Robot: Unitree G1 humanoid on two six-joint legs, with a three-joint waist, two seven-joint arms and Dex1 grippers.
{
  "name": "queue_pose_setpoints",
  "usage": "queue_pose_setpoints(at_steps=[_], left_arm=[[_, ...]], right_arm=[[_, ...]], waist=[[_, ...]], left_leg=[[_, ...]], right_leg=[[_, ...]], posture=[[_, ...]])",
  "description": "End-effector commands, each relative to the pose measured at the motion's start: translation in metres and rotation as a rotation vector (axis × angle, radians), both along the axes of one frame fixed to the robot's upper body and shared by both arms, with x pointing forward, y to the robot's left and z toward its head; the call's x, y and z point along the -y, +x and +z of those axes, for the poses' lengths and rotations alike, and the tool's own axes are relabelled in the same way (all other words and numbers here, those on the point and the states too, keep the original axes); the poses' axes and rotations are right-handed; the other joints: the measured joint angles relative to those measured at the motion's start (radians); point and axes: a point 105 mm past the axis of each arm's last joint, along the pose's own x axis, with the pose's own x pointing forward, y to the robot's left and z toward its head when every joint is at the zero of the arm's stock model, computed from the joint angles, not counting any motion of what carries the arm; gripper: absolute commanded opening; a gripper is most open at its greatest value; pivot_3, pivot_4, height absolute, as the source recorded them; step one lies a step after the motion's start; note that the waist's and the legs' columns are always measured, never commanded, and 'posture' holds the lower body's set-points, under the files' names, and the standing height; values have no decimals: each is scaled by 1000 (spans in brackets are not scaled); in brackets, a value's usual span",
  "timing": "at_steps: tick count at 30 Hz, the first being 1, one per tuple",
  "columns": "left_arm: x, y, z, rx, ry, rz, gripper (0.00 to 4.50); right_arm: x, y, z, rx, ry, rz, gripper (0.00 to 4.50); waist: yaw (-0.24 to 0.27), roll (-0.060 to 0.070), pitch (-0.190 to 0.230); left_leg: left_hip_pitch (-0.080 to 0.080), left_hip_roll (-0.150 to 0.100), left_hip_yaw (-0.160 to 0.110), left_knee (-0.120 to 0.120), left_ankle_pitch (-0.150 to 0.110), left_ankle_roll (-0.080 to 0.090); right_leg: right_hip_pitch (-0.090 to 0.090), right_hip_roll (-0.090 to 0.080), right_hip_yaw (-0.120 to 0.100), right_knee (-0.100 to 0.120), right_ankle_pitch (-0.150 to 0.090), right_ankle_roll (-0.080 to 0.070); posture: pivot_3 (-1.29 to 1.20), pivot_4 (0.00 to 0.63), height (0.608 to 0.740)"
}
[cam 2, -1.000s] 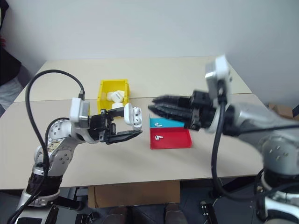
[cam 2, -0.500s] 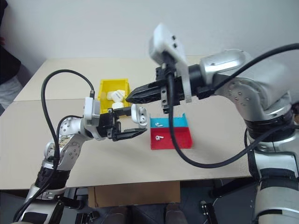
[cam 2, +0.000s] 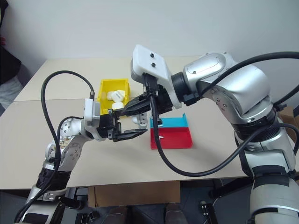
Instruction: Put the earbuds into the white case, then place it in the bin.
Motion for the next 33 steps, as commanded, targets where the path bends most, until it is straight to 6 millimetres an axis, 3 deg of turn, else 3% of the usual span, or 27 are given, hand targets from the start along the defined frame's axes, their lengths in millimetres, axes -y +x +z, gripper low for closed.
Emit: queue_pose_setpoints(at_steps=[1,14,17,22,26,28,33], left_arm=[[1,-7,13,68,-31,-14,2776],[-3,-8,14,64,-39,-6,2776],[-3,-8,13,65,-39,-2,2776],[-7,-6,16,69,-64,39,2776],[-18,4,34,80,-128,196,2776],[-24,14,42,88,-154,310,2776],[-49,71,54,-41,-113,780,2776]], right_arm=[[3,-2,3,46,-10,-2,35],[26,9,-2,44,-15,-82,35],[30,8,5,30,32,-87,35],[46,11,38,32,277,-137,35],[65,15,45,100,439,-263,35],[73,20,34,116,445,-352,35],[83,25,-2,5,501,-509,35]], waist=[[0,0,0],[0,0,0],[-1,0,0],[1,0,0],[6,-1,0],[11,-1,0],[19,-1,0]], left_leg=[[0,0,0,0,0,0],[0,0,0,0,0,0],[0,0,0,0,0,0],[0,0,0,1,0,0],[0,0,0,0,0,0],[0,0,0,1,0,0],[2,0,-1,1,0,0]], right_leg=[[0,0,0,0,0,0],[0,0,0,0,0,0],[0,0,0,0,0,0],[0,0,0,0,1,-1],[1,0,0,0,1,-2],[1,0,0,0,1,-2],[2,0,0,2,-1,4]], posture=[[0,150,740],[0,150,740],[0,150,740],[0,150,740],[0,150,740],[0,150,740],[0,150,740]])
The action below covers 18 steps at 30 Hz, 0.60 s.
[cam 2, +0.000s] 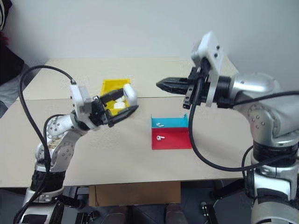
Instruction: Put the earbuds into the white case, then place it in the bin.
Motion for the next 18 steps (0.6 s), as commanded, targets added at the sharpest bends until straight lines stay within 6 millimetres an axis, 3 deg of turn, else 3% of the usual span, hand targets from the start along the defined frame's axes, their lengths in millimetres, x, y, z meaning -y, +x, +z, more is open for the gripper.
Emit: queue_pose_setpoints(at_steps=[1,5,8,13,18], left_arm=[[-21,33,21,9,-32,325,2776],[-45,75,18,3,61,618,2776],[-54,94,12,-71,50,700,2776],[-58,114,-10,-158,117,762,2776],[-50,120,-20,-196,127,719,2776]], right_arm=[[3,-10,-2,10,55,-54,35],[0,-14,-19,-57,101,-85,35],[0,-15,-31,-87,88,-109,35],[5,-12,-41,-126,78,-164,35],[9,-11,-46,-136,74,-194,35]], waist=[[2,0,0],[3,0,0],[2,0,0],[3,0,0],[3,-1,0]], left_leg=[[0,0,0,0,0,0],[0,-1,0,0,0,0],[0,-1,0,0,0,0],[-2,-1,0,0,0,0],[-2,-1,0,-1,0,0]], right_leg=[[0,0,0,0,0,1],[0,0,0,-1,2,-3],[0,0,0,-1,3,-4],[-1,0,0,-2,3,-5],[-1,0,0,-2,3,-5]], posture=[[0,150,740],[0,150,740],[0,150,740],[0,150,740],[0,150,740]])
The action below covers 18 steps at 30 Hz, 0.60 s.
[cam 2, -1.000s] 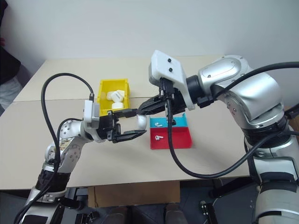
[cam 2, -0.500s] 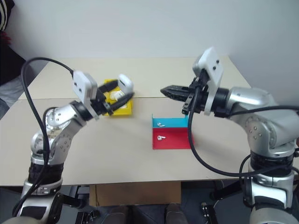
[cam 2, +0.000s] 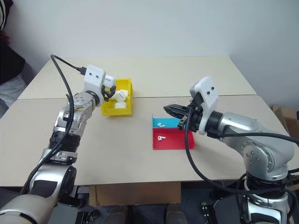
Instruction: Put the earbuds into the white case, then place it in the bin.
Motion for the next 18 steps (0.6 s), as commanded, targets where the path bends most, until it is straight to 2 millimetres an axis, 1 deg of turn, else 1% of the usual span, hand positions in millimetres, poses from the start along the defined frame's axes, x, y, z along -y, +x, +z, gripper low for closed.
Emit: queue_pose_setpoints(at_steps=[1,5,6,7,9,10,14,16,18], left_arm=[[9,4,17,33,-1,-27,2776],[12,8,12,19,4,-44,2776],[13,8,11,22,10,-54,3490],[14,9,10,15,9,-46,3689],[19,9,13,43,38,-60,4377],[21,8,14,55,54,-64,4478],[23,7,21,126,38,-62,4478],[25,2,26,165,11,-100,4478],[28,-3,28,163,-71,-174,4478]], right_arm=[[1,-6,9,49,-4,-5,35],[2,-5,8,46,-6,-17,35],[2,-4,8,46,-6,-20,0],[2,-4,8,45,-6,-21,0],[2,-4,7,44,-9,-24,0],[2,-4,6,44,-11,-24,0],[2,-4,4,42,-19,-27,0],[3,-3,2,38,-28,-31,0],[4,-4,0,41,-41,-32,0]], waist=[[1,0,0],[0,0,0],[0,0,0],[0,0,0],[1,0,0],[1,0,0],[1,0,0],[-1,0,0],[-2,0,0]], left_leg=[[0,0,0,0,0,0],[0,0,0,0,0,0],[0,0,0,0,0,0],[0,0,0,0,0,0],[0,0,0,0,0,0],[0,0,0,0,0,0],[0,0,0,0,0,0],[0,0,0,0,0,0],[0,0,0,0,0,0]], right_leg=[[0,0,0,0,0,0],[0,0,0,0,0,0],[0,0,0,0,0,0],[0,0,0,0,0,0],[0,0,0,0,0,0],[0,0,0,0,0,0],[0,0,0,0,0,0],[0,0,0,0,0,0],[0,0,0,0,0,0]], posture=[[0,150,740],[0,150,740],[0,150,740],[0,150,740],[0,150,740],[0,150,740],[0,150,740],[0,150,740],[0,150,740]])
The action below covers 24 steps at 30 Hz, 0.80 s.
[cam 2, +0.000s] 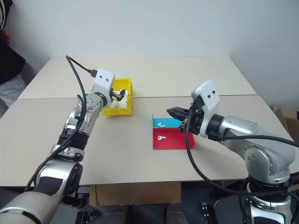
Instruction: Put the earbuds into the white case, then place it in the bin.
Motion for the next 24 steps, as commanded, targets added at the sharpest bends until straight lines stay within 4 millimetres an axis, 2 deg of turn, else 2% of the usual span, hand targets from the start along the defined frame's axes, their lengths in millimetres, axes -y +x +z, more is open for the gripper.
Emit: queue_pose_setpoints(at_steps=[1,4,7,9,11,14,16,18,21,24], left_arm=[[5,-14,23,81,-112,-139,4478],[6,-32,24,97,-168,-261,4478],[3,-61,25,100,-228,-403,4478],[-5,-95,20,37,-276,-575,4478],[-15,-126,7,-25,-223,-686,4478],[-34,-158,-10,-131,-130,-759,4478],[-50,-183,-20,-225,-66,-811,4478],[-63,-198,-25,-281,2,-823,4478],[-78,-212,-27,-342,43,-826,4478],[-85,-222,-24,-368,68,-826,4478]], right_arm=[[0,-5,5,62,-33,6,0],[3,-11,0,102,-85,28,0],[15,-20,-12,172,-199,44,0],[30,-30,-19,179,-293,92,0],[48,-40,-22,178,-373,139,0],[73,-49,-22,185,-475,185,0],[94,-53,-18,187,-547,193,0],[112,-53,-14,179,-607,186,0],[132,-51,-9,164,-662,161,0],[143,-48,-5,162,-700,153,0]], waist=[[0,0,0],[0,0,0],[1,0,0],[-3,0,0],[-11,0,0],[-16,0,0],[-17,-1,0],[-19,-1,0],[-18,-1,0],[-17,-1,0]], left_leg=[[0,0,0,0,0,0],[0,0,0,0,0,0],[0,0,0,0,0,0],[0,0,0,0,0,0],[1,0,1,0,0,0],[4,1,2,0,0,0],[7,1,2,0,0,0],[8,1,3,0,0,-1],[9,1,4,1,0,-1],[8,2,5,0,0,-1]], right_leg=[[0,0,0,0,0,0],[0,0,0,0,0,0],[0,0,0,0,0,0],[0,0,0,0,0,1],[0,0,1,0,-1,1],[2,0,1,1,-5,7],[4,0,1,1,-5,6],[5,0,1,1,-8,0],[5,-1,2,1,-8,-1],[4,-1,3,0,-8,-1]], posture=[[0,150,740],[0,150,740],[0,150,740],[0,150,740],[0,150,740],[0,150,740],[0,150,740],[0,150,740],[0,150,740],[0,150,740]])
